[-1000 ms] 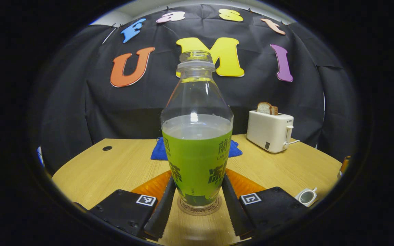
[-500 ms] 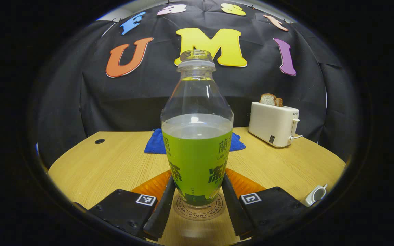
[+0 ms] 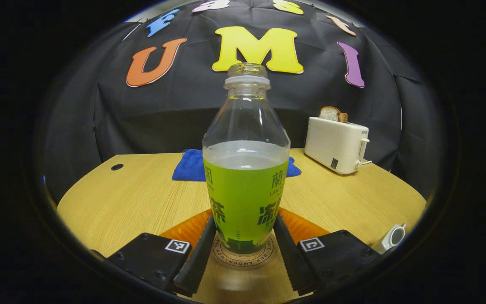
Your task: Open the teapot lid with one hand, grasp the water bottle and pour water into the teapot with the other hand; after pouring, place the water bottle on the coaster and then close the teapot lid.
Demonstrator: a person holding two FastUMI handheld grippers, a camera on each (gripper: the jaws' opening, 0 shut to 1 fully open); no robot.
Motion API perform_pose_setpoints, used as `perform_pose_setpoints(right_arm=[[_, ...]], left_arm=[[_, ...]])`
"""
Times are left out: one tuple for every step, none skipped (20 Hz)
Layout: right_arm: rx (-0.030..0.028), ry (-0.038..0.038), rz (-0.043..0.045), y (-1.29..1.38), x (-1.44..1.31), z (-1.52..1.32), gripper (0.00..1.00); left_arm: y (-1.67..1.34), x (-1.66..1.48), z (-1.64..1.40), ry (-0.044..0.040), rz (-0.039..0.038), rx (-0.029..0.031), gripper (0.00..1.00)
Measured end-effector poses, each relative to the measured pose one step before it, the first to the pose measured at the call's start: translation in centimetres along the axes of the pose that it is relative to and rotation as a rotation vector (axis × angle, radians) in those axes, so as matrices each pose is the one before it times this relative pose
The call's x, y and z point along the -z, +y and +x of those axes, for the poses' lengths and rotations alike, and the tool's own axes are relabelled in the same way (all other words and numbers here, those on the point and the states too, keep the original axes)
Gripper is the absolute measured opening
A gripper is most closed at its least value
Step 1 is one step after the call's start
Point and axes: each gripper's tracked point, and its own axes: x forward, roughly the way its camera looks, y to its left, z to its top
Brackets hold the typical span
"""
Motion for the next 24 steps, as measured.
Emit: perform_pose_setpoints(right_arm=[[0.00136,-0.00094,0.00109,-0.077,0.100,-0.054,0.00],[0.00096,-0.00015,0.00047,-0.056,-0.072,-0.105,0.00],[0.00029,-0.00022,0.00072,0.015,0.105,0.028,0.00],[-0.00053,-0.00104,-0.00049,0.063,-0.073,-0.053,0.00],[0.00038,-0.00026,-0.00053,0.064,0.002,-0.025,0.00],[-0.00065,-0.00051,0.00017,0.067,-0.048,-0.016,0.00],[-0.00127,-0.00315,0.00026,0.028,-0.066,-0.094,0.00],[-0.00259,-0.00336,-0.00035,0.179,-0.173,-0.038,0.00],[-0.00506,-0.00147,-0.00263,0.252,-0.046,0.063,0.00],[-0.00460,-0.00222,-0.00282,0.256,-0.260,0.083,0.00],[-0.00893,-0.00430,-0.00280,0.404,-0.269,0.014,0.00],[-0.00970,-0.00486,-0.00206,0.521,-0.405,0.053,0.00],[-0.01363,-0.00968,-0.00405,0.503,-0.420,0.167,0.00],[-0.01103,-0.00848,-0.00836,0.611,-0.506,0.168,0.00],[-0.01473,-0.01328,-0.01167,0.696,-0.541,0.272,0.00],[-0.01109,-0.00647,-0.01194,0.593,-0.522,0.456,0.00],[-0.01860,-0.00751,-0.00879,0.769,-0.239,0.438,0.00],[-0.01624,-0.00535,-0.00818,0.765,-0.261,0.546,0.00],[-0.01186,-0.00007,-0.00809,0.533,-0.106,0.551,0.00],[-0.01457,-0.00091,-0.00063,0.545,-0.011,0.629,0.00],[-0.01523,0.00067,0.00153,0.627,0.047,0.563,0.00],[-0.01459,0.00061,-0.00011,0.650,0.077,0.512,0.00],[-0.01142,0.00158,-0.00272,0.465,0.139,0.545,0.00],[-0.00761,0.00702,-0.00244,0.337,0.248,0.545,0.00]], left_arm=[[-0.030,0.128,0.091,0.00196,0.00194,-0.00044,0.79],[-0.068,0.115,0.073,0.00513,0.00218,0.00263,0.79],[-0.147,0.170,-0.057,0.00789,0.00013,0.00504,0.80],[-0.138,0.153,-0.091,0.00512,-0.00272,0.00551,0.84],[-0.007,0.027,0.082,0.00208,-0.00294,0.00120,0.92],[-0.050,-0.004,0.008,-0.00138,-0.00204,-0.00059,0.99],[-0.076,-0.112,-0.297,0.00076,-0.00174,0.00311,0.99],[-0.112,0.079,-0.274,0.00519,-0.00288,0.00266,1.00],[0.103,0.208,-0.437,0.00632,-0.00849,-0.00195,1.00],[0.168,-0.003,-0.518,-0.00316,-0.01621,-0.00405,1.00],[0.739,-0.236,-1.058,-0.00090,-0.01419,-0.00270,1.00],[0.348,0.126,-0.795,0.00344,-0.00571,-0.01224,1.00],[0.637,0.202,-0.917,0.00241,-0.00134,-0.01790,1.00],[0.454,0.224,-1.114,0.00117,-0.00338,-0.00553,1.00],[0.090,0.208,-1.318,0.00016,-0.00512,0.00243,1.00],[0.392,0.153,-1.232,-0.00265,-0.00324,-0.00629,1.00],[0.499,-0.026,-1.387,-0.01119,-0.00255,-0.00696,1.00],[0.504,-0.155,-1.351,-0.01507,-0.00405,-0.00880,1.00],[0.478,-0.144,-1.417,-0.01734,-0.00573,-0.01179,1.00],[-0.091,0.085,-0.968,-0.01256,-0.00721,-0.01312,1.00],[0.736,-0.292,-1.370,-0.01782,-0.01032,-0.01536,0.99],[0.689,-0.273,-1.190,-0.01469,-0.00624,-0.01659,1.00],[1.076,-0.176,-0.950,-0.00595,-0.00507,-0.02875,1.00],[1.110,-0.072,-0.924,-0.00692,-0.01241,-0.02944,0.99]])
